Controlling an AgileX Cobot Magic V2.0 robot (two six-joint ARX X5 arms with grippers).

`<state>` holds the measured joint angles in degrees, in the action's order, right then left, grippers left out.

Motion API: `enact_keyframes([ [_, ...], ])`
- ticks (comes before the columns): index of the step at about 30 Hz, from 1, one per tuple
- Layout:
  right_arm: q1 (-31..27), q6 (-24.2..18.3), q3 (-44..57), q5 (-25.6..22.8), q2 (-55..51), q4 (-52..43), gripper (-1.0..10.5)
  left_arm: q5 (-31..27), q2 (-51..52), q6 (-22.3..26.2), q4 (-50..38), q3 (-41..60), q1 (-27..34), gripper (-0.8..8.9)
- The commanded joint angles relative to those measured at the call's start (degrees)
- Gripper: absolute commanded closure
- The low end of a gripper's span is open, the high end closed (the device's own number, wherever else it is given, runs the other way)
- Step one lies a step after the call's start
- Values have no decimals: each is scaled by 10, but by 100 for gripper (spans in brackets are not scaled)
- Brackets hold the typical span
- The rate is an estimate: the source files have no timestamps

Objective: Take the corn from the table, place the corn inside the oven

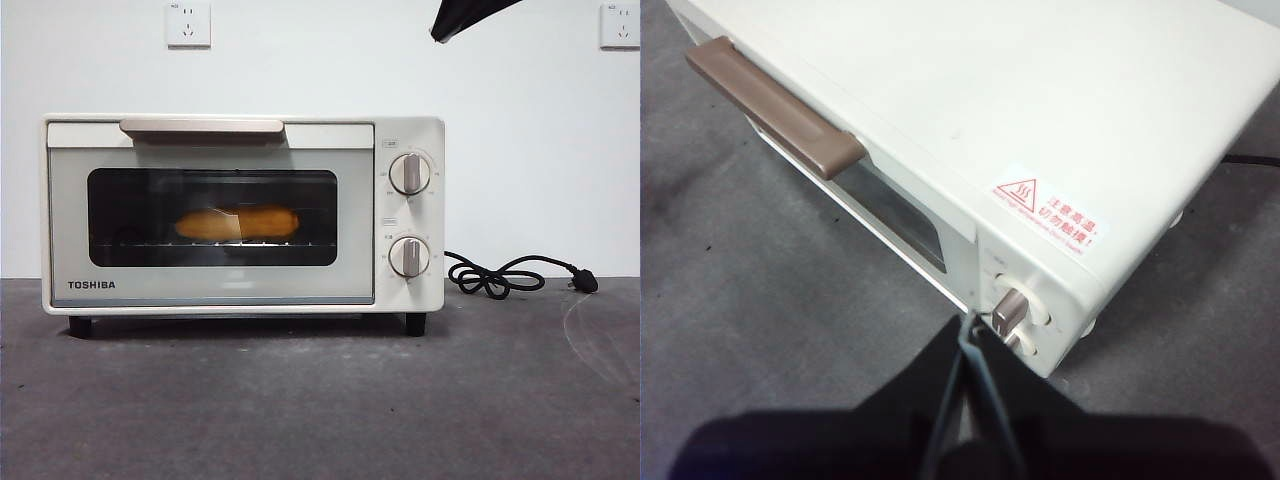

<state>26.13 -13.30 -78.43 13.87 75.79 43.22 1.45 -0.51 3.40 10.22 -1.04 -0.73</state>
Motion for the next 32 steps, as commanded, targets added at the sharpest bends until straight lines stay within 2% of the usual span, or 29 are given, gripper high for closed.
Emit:
enact_keyframes([
  [1, 0, 2, -1, 0, 2, -4, 946, 0, 0, -2, -7, 4, 2, 817],
  [19, 0, -1, -1, -2, 2, -4, 946, 0, -4, -2, -7, 4, 2, 817],
  [22, 0, -23, -1, -34, 2, 2, 946, 0, -4, -2, -7, 4, 2, 817],
  [26, -18, -23, -1, -99, 2, 18, 946, 0, -4, -2, -7, 4, 2, 817],
  [28, -39, -3, 0, -118, 2, 24, 946, 0, -4, -2, -7, 4, 2, 817],
  [32, -91, 44, 0, -120, -2, 34, 946, 0, -4, -2, -7, 4, 2, 817],
])
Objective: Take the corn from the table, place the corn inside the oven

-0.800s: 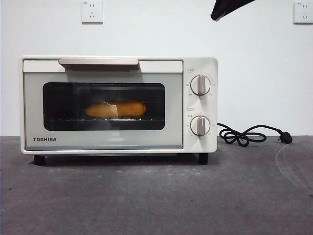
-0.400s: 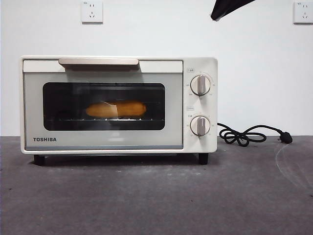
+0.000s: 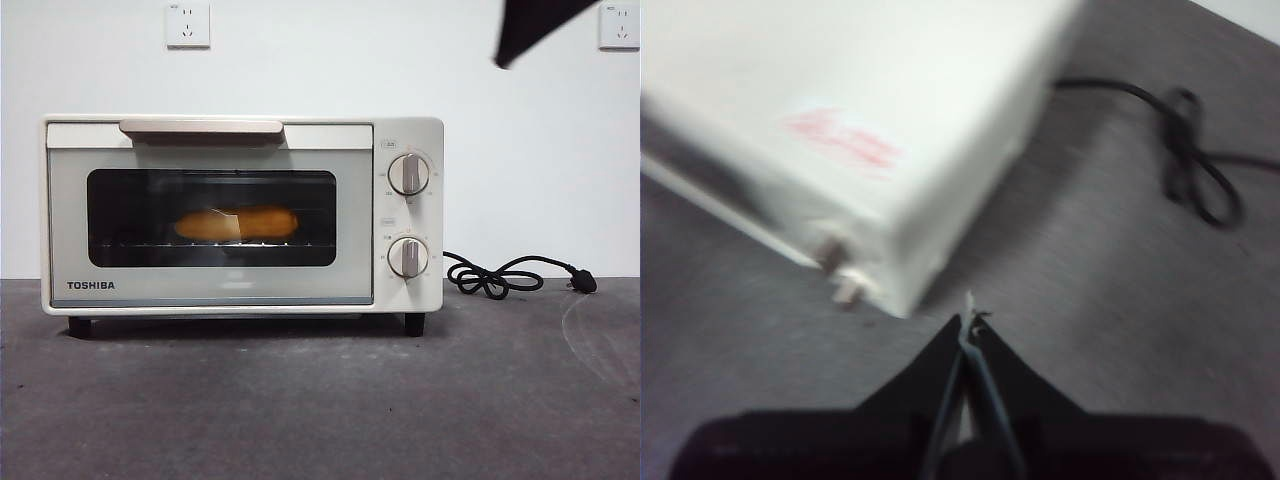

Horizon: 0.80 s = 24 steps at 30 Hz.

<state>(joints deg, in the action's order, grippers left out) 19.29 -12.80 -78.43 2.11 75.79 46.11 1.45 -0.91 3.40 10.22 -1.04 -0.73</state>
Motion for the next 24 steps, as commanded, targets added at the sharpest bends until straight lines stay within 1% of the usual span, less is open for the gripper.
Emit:
enact_keyframes([
  [1, -35, 47, 0, -2, -4, 10, 946, 0, 0, -2, -7, 4, 2, 817],
  [4, -68, 67, 10, -2, -18, 17, 946, 0, 0, -2, -7, 4, 2, 817],
  [6, -85, 66, 29, -2, -35, 8, 946, 0, 0, -2, -7, 4, 2, 817],
  [10, -119, 70, 108, -2, -98, -78, 946, 0, 0, -2, -7, 4, 2, 817],
  [12, -140, 83, 180, -2, -158, -140, 946, 0, 0, -2, -7, 4, 2, 817],
  [14, -162, 83, 264, -2, -233, -185, 946, 0, 0, -2, -7, 4, 2, 817],
  [20, -224, 83, 492, -2, -457, -253, 946, 0, 0, -2, -7, 4, 2, 817],
  [24, -244, 83, 606, -2, -588, -345, 946, 0, 0, -2, -7, 4, 2, 817],
])
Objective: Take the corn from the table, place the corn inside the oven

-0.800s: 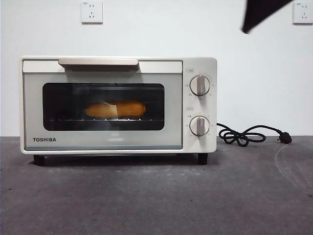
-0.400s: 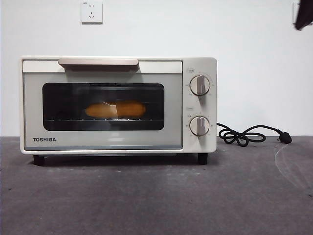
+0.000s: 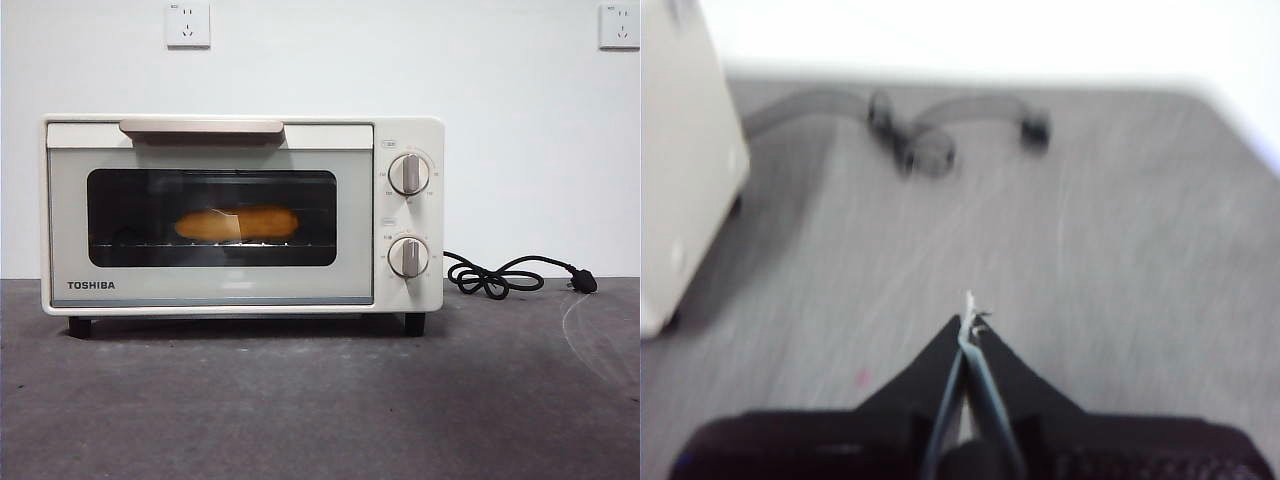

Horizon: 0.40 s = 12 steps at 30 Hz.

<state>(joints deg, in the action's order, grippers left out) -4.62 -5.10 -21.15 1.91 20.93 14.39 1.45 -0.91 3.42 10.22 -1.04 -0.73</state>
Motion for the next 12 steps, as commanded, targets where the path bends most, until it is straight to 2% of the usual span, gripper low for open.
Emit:
enact_keyframes([
  [1, -7, 8, 51, 0, -66, -42, 946, 0, 0, -2, -7, 4, 2, 817],
  [8, -11, 20, 116, 2, -199, -55, 946, 0, 0, -2, -7, 4, 2, 817],
  [12, -13, 24, 130, 7, -205, -58, 946, 0, 0, -2, -6, 4, 2, 817],
])
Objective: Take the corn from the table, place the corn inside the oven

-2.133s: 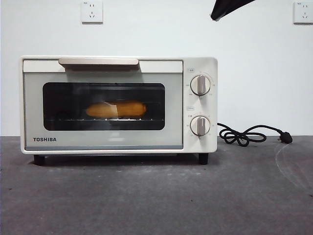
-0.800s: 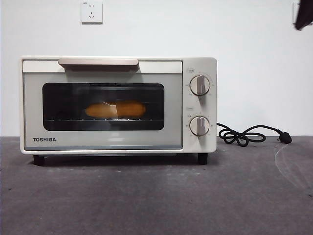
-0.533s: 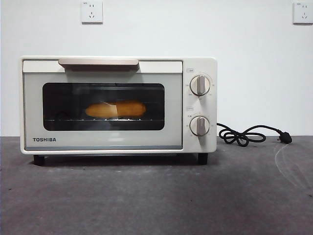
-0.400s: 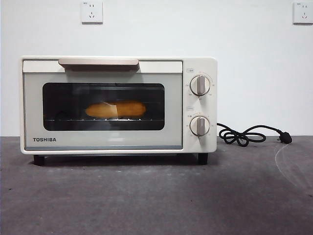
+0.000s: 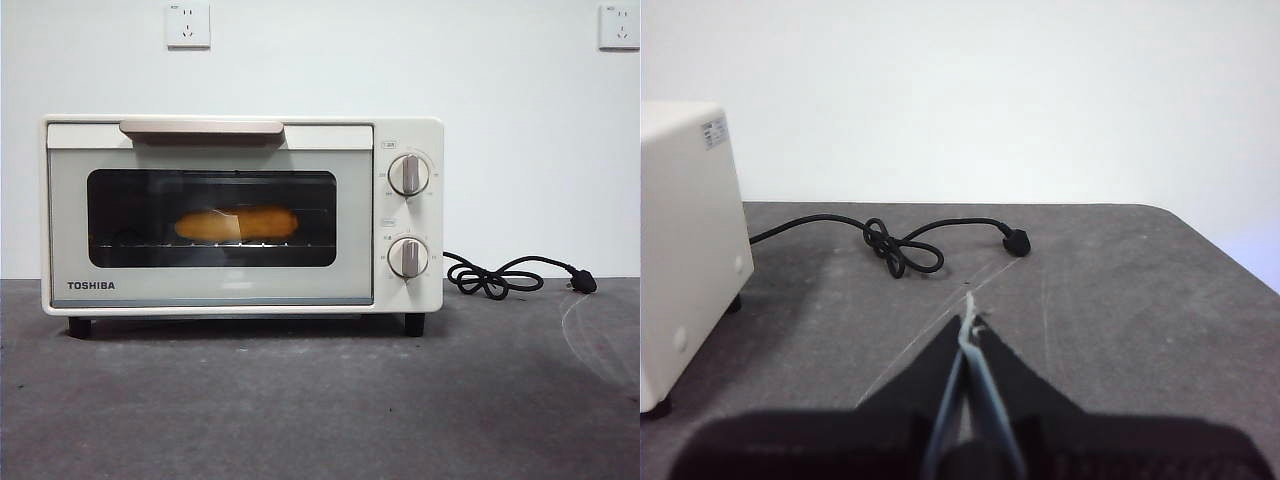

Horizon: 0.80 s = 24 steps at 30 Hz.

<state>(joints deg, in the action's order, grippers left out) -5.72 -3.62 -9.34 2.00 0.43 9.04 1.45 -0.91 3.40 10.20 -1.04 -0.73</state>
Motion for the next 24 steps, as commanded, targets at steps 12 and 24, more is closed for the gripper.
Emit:
enact_keyframes([
  [12, -3, 28, 85, 16, 0, 16, 946, 0, -7, -2, -7, 4, 2, 817],
  [24, -4, 32, 85, 16, 0, 15, 946, 0, -10, -2, -8, 4, 2, 817],
])
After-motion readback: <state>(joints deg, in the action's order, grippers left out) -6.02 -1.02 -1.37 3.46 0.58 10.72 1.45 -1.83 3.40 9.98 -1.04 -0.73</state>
